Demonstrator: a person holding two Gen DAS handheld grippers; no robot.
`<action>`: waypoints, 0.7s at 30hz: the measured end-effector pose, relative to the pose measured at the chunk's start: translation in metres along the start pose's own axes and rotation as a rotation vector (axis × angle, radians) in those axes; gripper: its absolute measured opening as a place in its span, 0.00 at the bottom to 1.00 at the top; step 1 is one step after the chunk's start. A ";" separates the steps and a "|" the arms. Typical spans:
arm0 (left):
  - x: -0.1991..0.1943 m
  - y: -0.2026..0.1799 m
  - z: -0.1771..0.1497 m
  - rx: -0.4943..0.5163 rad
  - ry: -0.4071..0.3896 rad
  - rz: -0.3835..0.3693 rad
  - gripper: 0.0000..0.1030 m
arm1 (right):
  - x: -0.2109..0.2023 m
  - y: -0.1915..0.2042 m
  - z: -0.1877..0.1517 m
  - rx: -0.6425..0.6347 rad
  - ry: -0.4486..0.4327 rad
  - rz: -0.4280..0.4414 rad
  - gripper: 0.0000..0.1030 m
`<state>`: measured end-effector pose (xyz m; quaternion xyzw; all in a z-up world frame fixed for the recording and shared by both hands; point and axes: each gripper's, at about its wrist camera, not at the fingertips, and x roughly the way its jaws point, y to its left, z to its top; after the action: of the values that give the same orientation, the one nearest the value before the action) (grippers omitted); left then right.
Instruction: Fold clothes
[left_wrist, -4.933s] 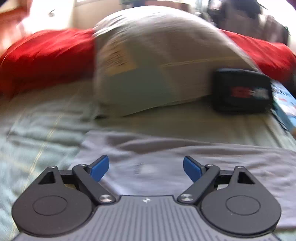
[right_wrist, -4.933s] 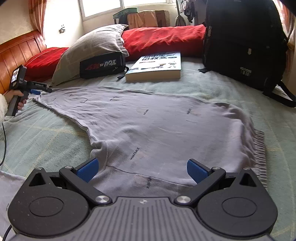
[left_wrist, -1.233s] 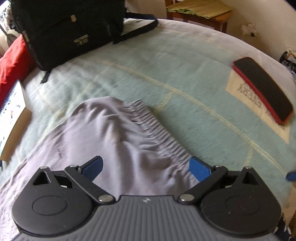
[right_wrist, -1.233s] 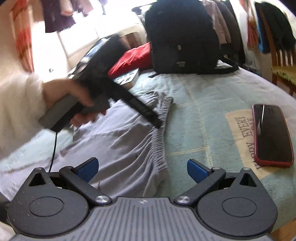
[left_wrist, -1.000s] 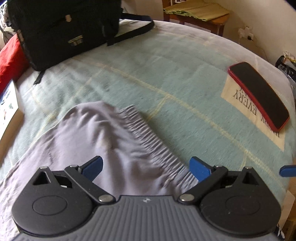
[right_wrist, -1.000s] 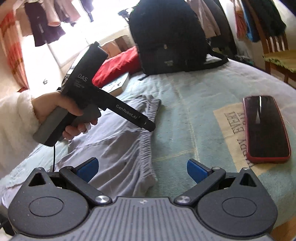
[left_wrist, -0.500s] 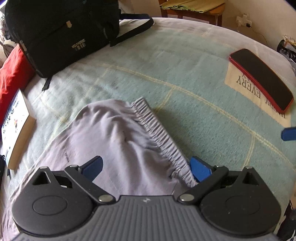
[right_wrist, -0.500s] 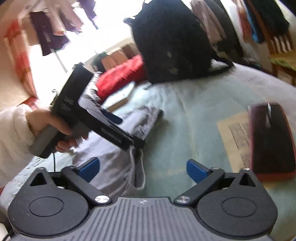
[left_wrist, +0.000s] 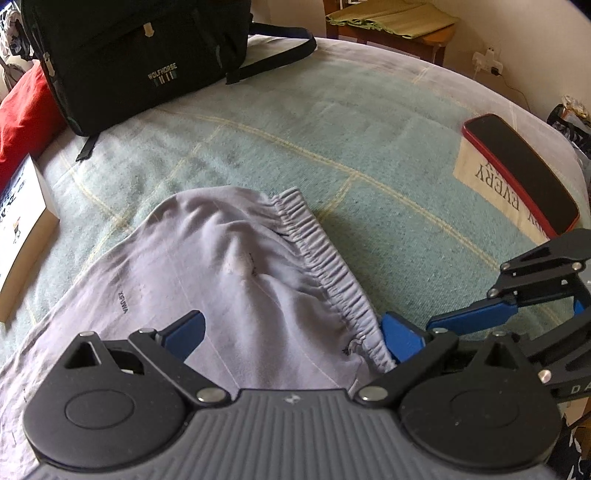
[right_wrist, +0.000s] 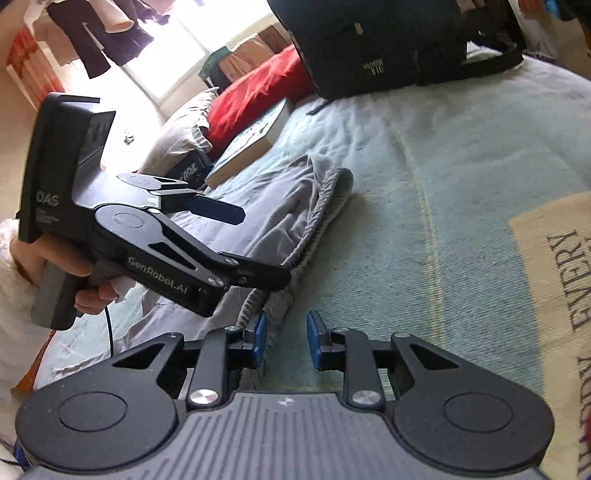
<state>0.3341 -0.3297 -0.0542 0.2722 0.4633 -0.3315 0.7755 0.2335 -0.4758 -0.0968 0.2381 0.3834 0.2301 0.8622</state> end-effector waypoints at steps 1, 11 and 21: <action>0.000 0.001 0.000 -0.001 -0.001 -0.002 0.99 | -0.003 -0.001 0.002 0.011 -0.013 0.004 0.28; 0.003 0.005 -0.002 -0.015 -0.008 -0.026 0.99 | 0.002 -0.005 0.006 0.066 0.037 0.056 0.30; -0.020 0.021 -0.011 -0.030 -0.078 -0.035 0.97 | 0.024 0.003 0.010 -0.020 0.015 -0.025 0.05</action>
<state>0.3374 -0.3033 -0.0387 0.2392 0.4425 -0.3482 0.7910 0.2553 -0.4618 -0.1022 0.2227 0.3905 0.2249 0.8645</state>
